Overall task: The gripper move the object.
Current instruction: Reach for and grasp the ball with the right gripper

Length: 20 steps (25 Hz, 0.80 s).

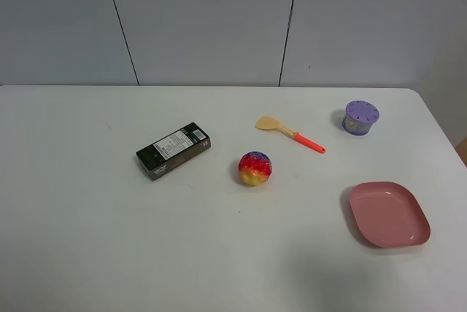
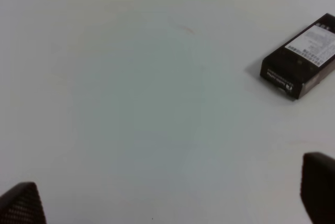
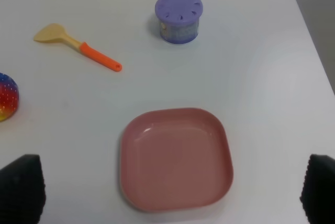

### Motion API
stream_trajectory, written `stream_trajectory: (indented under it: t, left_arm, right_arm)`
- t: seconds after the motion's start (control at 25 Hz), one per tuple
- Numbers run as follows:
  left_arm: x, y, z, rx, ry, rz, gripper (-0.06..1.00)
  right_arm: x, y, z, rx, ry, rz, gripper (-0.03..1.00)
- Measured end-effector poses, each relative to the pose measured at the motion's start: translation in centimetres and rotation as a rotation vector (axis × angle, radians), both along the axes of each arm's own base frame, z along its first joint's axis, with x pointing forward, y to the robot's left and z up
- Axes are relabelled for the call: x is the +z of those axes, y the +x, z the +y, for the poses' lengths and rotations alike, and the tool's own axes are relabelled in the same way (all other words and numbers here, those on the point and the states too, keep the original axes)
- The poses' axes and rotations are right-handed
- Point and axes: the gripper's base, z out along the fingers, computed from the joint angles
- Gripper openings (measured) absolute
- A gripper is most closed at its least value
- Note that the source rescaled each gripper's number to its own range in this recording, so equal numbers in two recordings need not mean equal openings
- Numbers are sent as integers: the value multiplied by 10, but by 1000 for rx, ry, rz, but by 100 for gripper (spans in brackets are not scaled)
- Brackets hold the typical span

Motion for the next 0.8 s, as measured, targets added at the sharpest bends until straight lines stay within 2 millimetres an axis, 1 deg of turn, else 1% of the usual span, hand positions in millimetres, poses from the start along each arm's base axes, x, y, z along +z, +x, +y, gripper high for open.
stream_trajectory:
  t: [0.48, 0.68, 0.8]
  left_arm:
    - [0, 0, 0, 0, 0, 0, 100]
    - [0, 0, 0, 1, 1, 0, 100]
    - [0, 0, 0, 1, 1, 0, 100]
  right_arm:
    - [0, 0, 0, 0, 0, 0, 100]
    - [0, 0, 3, 33, 13, 1, 100]
    - [0, 9, 5, 85, 7, 53, 100]
